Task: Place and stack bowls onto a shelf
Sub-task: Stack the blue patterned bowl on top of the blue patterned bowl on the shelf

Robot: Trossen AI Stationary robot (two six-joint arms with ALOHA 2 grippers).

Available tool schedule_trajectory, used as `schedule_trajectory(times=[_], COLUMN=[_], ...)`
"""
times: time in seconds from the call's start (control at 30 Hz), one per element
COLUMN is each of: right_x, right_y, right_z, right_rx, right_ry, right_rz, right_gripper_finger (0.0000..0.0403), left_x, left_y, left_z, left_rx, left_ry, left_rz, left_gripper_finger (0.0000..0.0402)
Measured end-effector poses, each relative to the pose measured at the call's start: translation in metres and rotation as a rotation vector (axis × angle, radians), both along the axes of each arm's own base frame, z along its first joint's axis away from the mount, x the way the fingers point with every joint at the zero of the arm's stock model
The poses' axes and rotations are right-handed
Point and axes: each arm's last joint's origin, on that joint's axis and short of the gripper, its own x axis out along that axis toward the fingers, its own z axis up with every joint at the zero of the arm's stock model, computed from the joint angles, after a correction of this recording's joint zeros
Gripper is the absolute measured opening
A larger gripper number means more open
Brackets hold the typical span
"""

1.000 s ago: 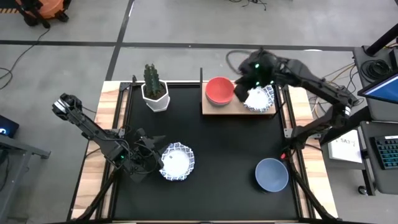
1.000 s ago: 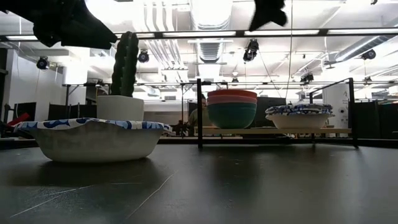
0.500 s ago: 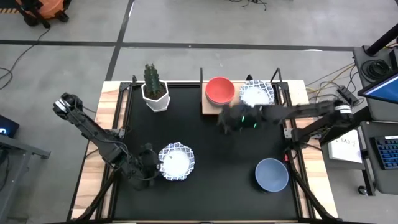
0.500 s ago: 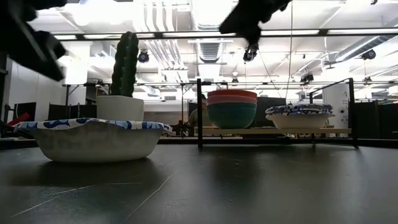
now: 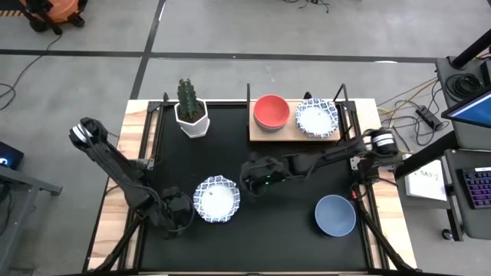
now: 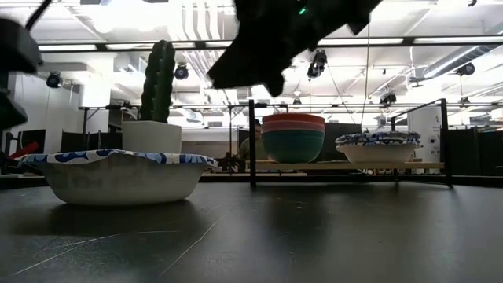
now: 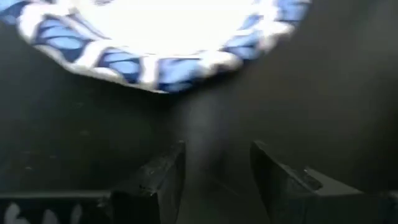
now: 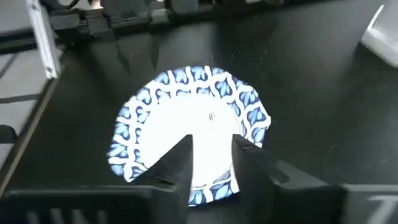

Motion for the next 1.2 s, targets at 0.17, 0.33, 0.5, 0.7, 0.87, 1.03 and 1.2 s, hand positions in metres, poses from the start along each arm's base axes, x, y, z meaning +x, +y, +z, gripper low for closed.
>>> schedule_trajectory(times=[0.17, 0.33, 0.5, 0.7, 0.87, 1.03, 1.2], right_x=[0.026, 0.045, 0.057, 0.067, 0.071, 0.069, 0.054], right_y=[-0.003, -0.009, -0.014, -0.015, -0.015, -0.014, -0.019], right_z=[-0.022, -0.040, -0.061, -0.083, -0.085, -0.079, -0.047], right_rx=[-0.012, 0.003, 0.003, 0.010, 0.024, 0.023, 0.060], right_ry=[0.047, 0.106, 0.173, 0.230, 0.225, 0.224, 0.281], right_rz=[-0.050, -0.096, -0.132, -0.146, -0.128, -0.105, -0.018], right_gripper_finger=[0.0168, 0.0190, 0.0191, 0.0179, 0.0107, 0.0019, 0.0010], left_x=[0.008, 0.020, 0.028, 0.029, 0.030, 0.030, 0.028], left_y=[0.001, 0.000, -0.003, -0.004, -0.005, -0.008, -0.010], left_z=[-0.019, -0.026, -0.030, -0.031, -0.030, -0.022, 0.006], left_rx=[0.073, 0.100, 0.119, 0.119, 0.113, 0.094, 0.159], left_ry=[-0.054, -0.086, -0.089, -0.088, -0.087, -0.045, -0.002], left_rz=[0.071, 0.118, 0.127, 0.130, 0.128, 0.108, 0.048], left_gripper_finger=[0.0150, 0.0141, 0.0139, 0.0139, 0.0139, 0.0139, 0.0139])
